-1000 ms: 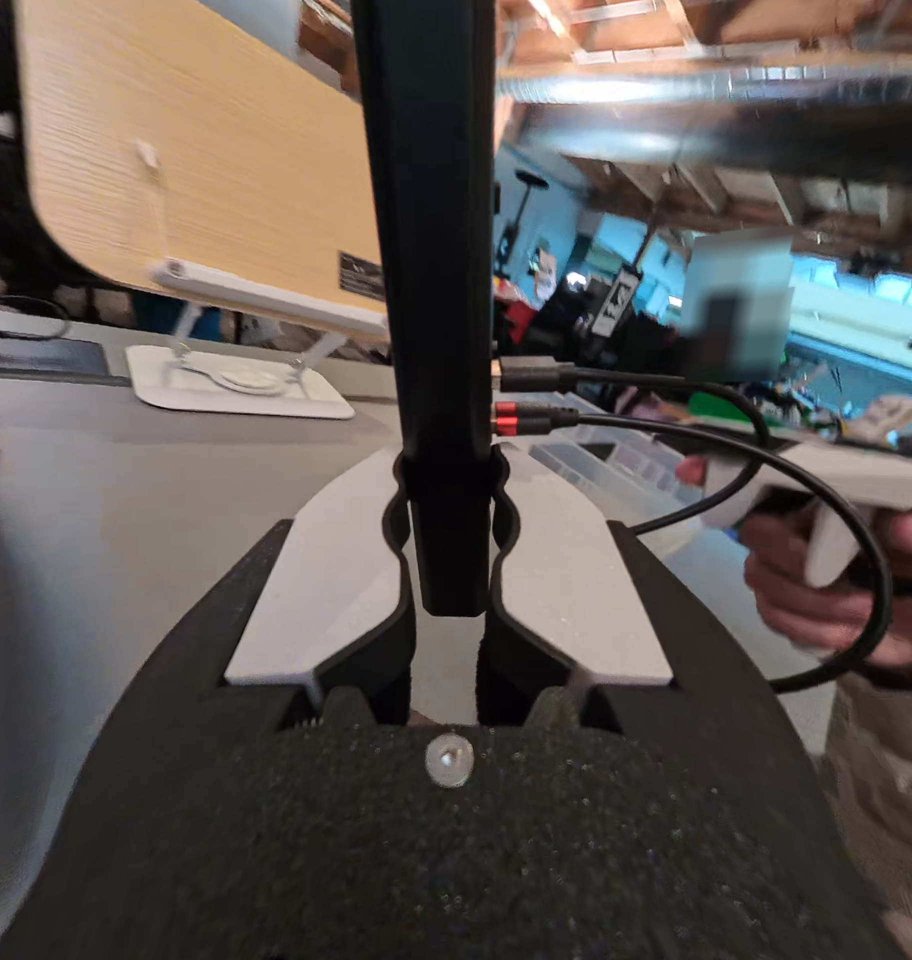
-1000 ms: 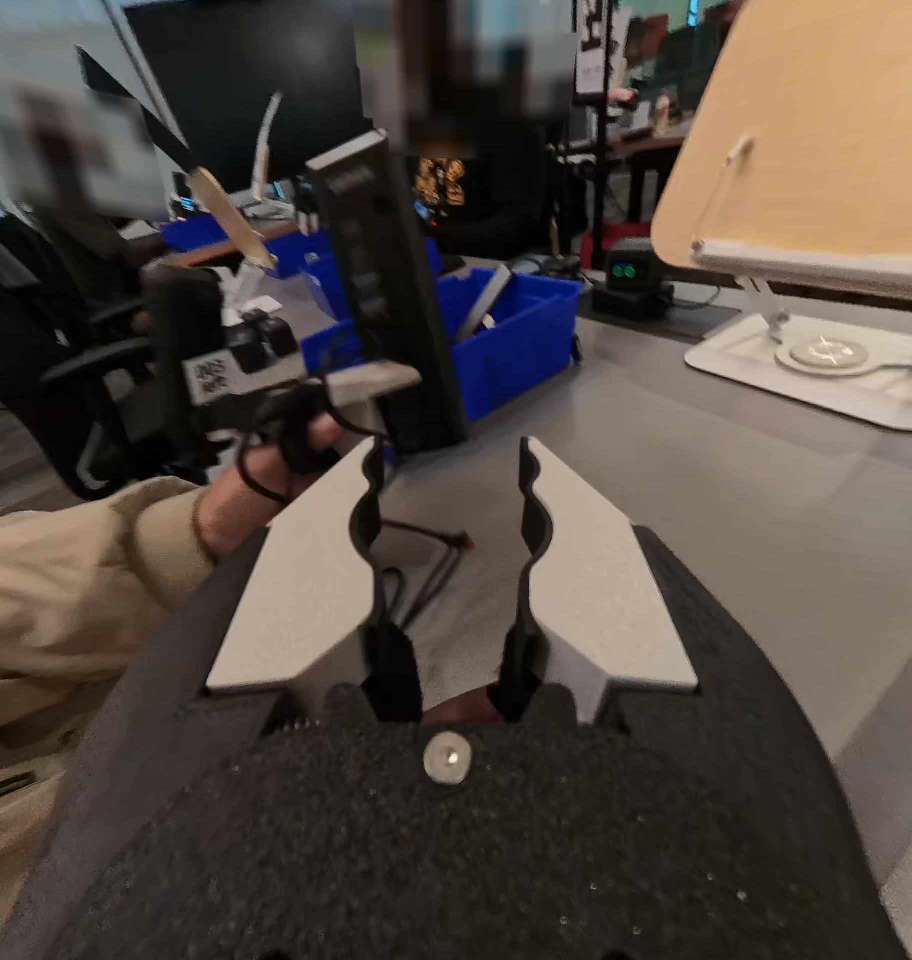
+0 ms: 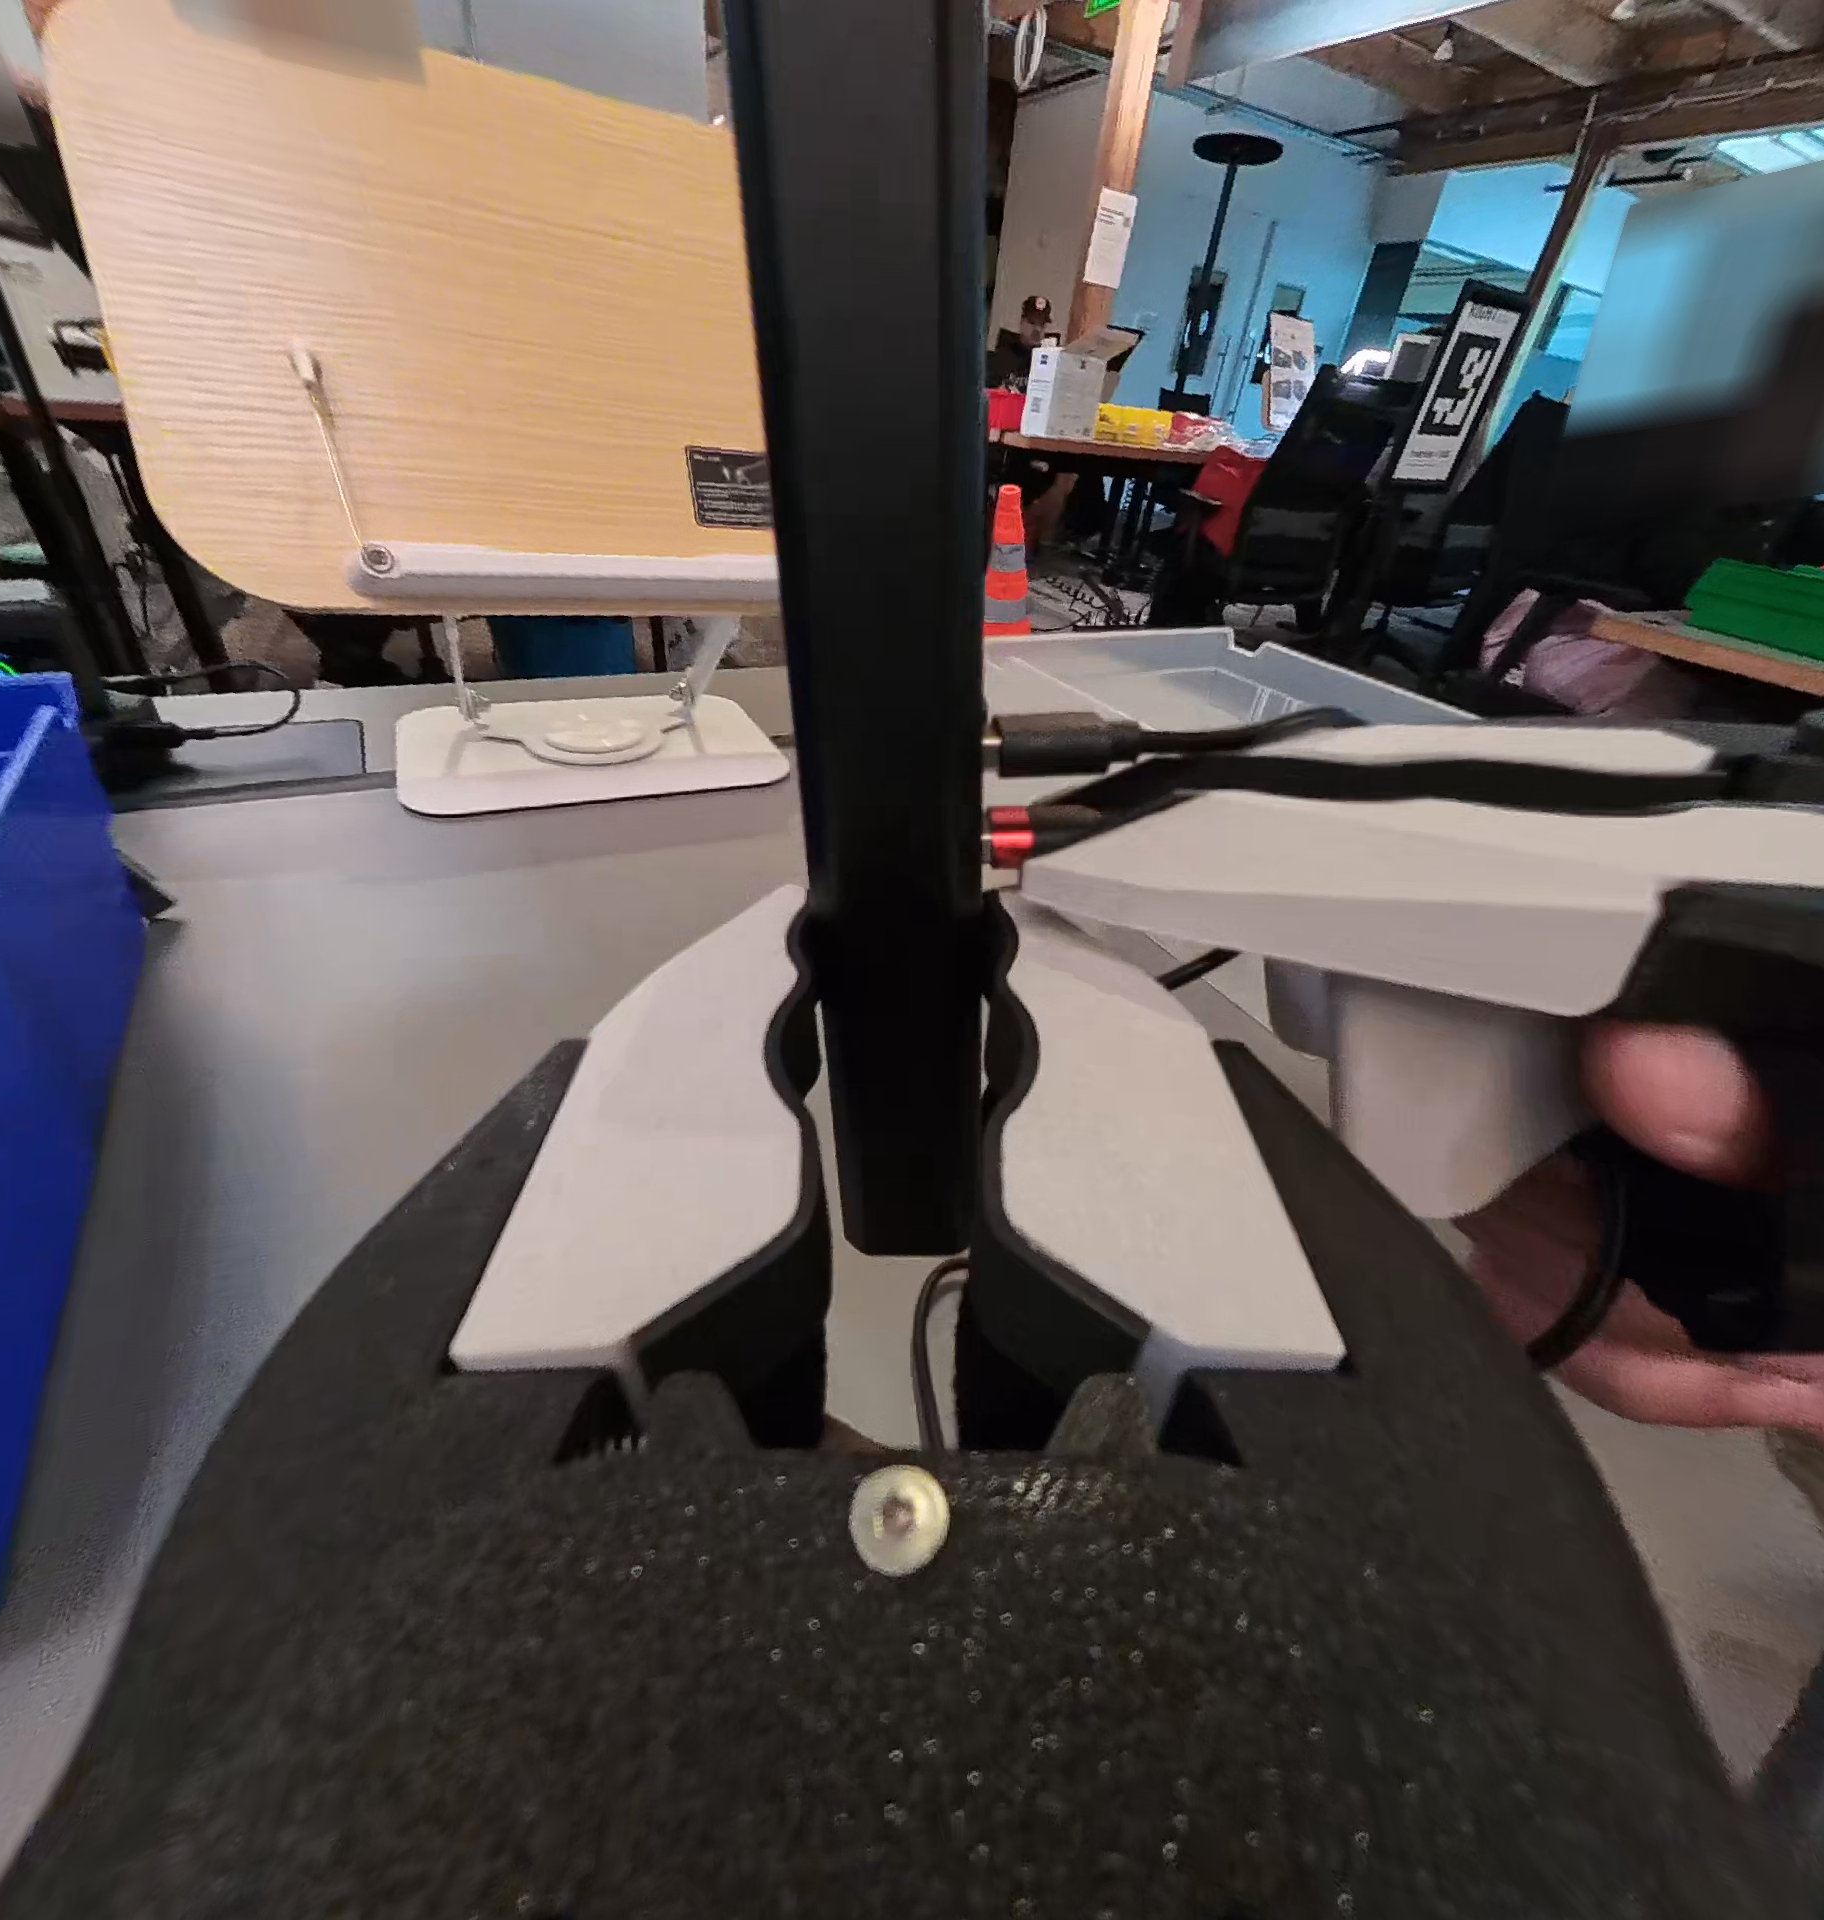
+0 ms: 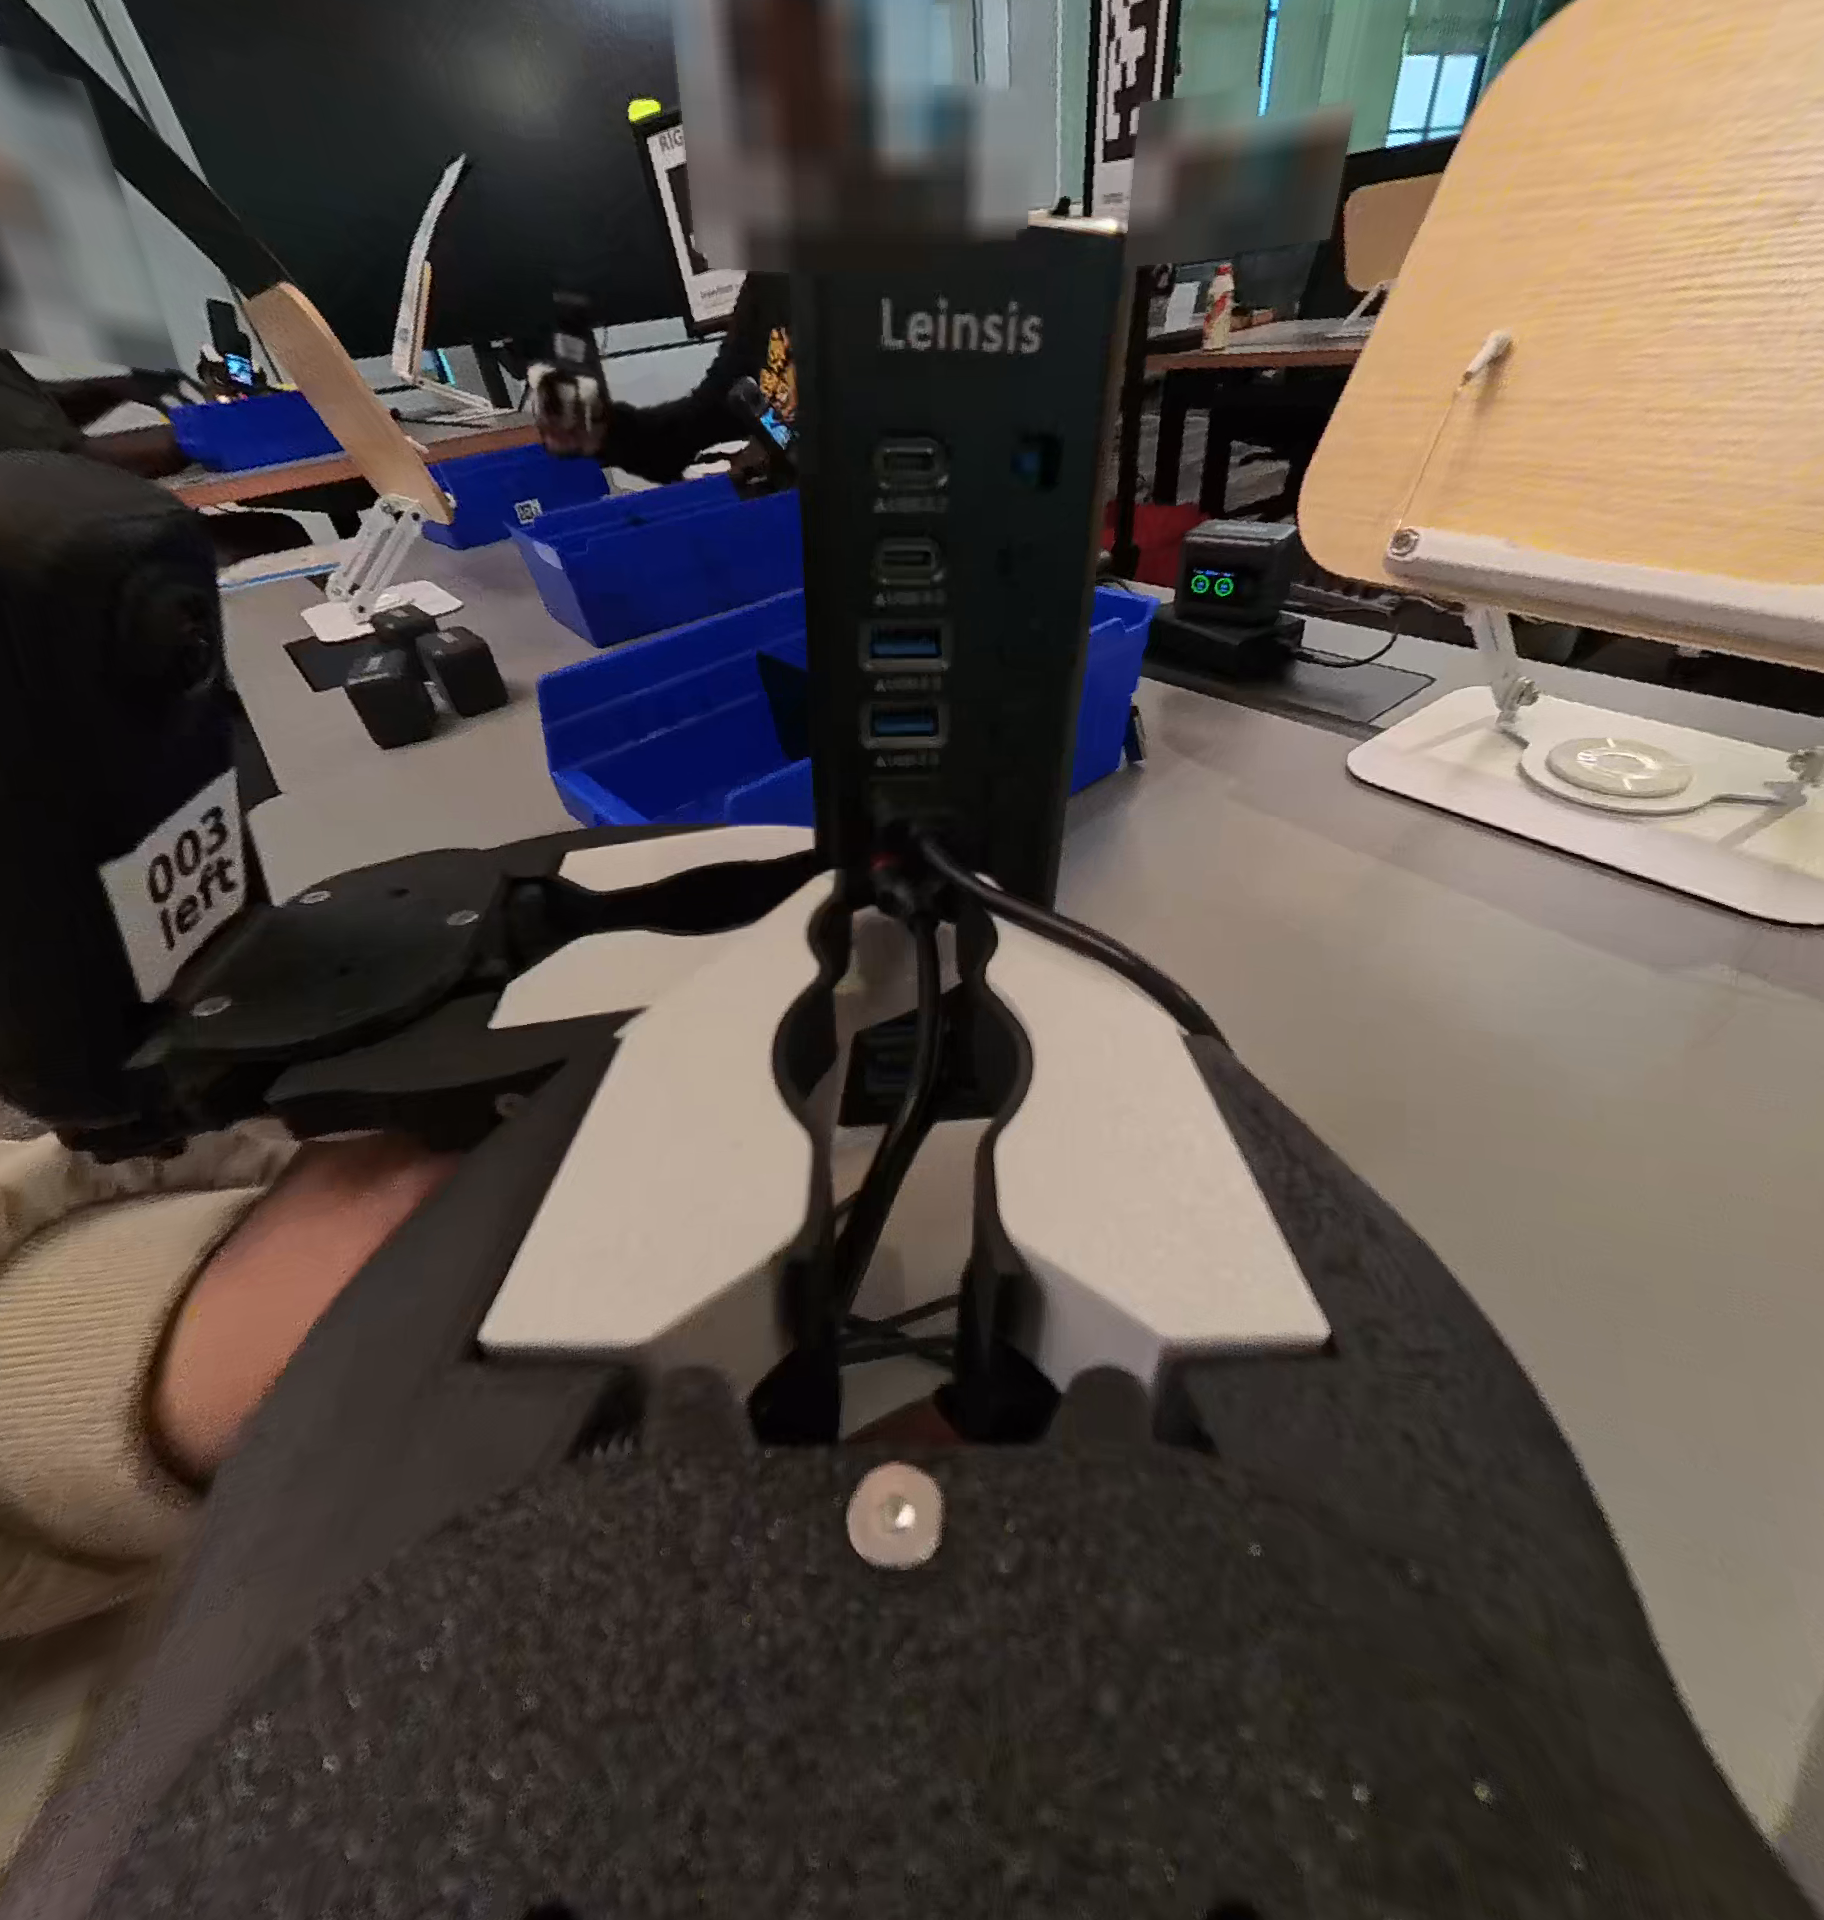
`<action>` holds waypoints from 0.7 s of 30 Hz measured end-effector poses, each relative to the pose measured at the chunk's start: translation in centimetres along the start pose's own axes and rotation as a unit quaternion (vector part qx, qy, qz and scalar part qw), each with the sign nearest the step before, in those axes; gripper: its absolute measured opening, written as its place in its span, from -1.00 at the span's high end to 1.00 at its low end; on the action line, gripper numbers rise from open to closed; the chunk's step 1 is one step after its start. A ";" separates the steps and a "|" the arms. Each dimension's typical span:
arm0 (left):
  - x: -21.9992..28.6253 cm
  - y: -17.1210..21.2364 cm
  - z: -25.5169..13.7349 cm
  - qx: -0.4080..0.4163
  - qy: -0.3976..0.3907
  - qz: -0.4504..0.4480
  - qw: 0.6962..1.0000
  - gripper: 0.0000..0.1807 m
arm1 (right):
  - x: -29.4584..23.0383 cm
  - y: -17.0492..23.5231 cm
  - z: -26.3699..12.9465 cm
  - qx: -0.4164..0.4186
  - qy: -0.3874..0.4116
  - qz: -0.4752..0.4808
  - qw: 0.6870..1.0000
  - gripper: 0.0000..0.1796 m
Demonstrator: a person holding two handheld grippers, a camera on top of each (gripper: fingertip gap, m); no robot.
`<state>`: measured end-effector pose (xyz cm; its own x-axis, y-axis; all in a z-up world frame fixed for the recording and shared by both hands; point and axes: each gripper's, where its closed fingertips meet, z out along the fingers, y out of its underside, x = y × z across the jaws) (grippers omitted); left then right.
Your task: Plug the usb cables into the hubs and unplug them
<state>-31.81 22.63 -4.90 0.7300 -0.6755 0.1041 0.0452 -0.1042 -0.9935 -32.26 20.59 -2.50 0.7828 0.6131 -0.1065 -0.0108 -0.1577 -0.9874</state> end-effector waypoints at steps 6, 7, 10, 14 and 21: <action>-0.3 1.0 0.5 -0.027 0.016 -0.019 0.999 0.69 | 0.7 0.9 0.3 -0.012 0.007 -0.018 1.000 0.84; -0.5 1.0 0.6 -0.029 0.015 -0.016 0.999 0.70 | 0.7 0.9 0.3 -0.011 0.014 -0.028 0.999 0.84; -0.8 0.9 0.7 -0.029 0.014 -0.011 0.999 0.70 | 0.5 0.9 0.5 -0.010 0.028 -0.049 0.998 0.84; -0.9 0.4 0.7 -0.026 0.017 0.004 1.000 0.70 | 0.4 0.6 0.4 0.000 0.036 -0.052 0.998 0.85; -5.9 0.2 0.7 -0.031 -0.046 -0.068 0.996 0.70 | 0.6 -0.4 -1.1 0.024 0.050 -0.063 0.996 0.85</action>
<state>-35.63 27.15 -5.74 0.7794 -0.5828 0.2299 0.1081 -0.2364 -0.9656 -31.06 20.14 -2.00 0.8380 0.5450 0.0277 0.0630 -0.0461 -0.9970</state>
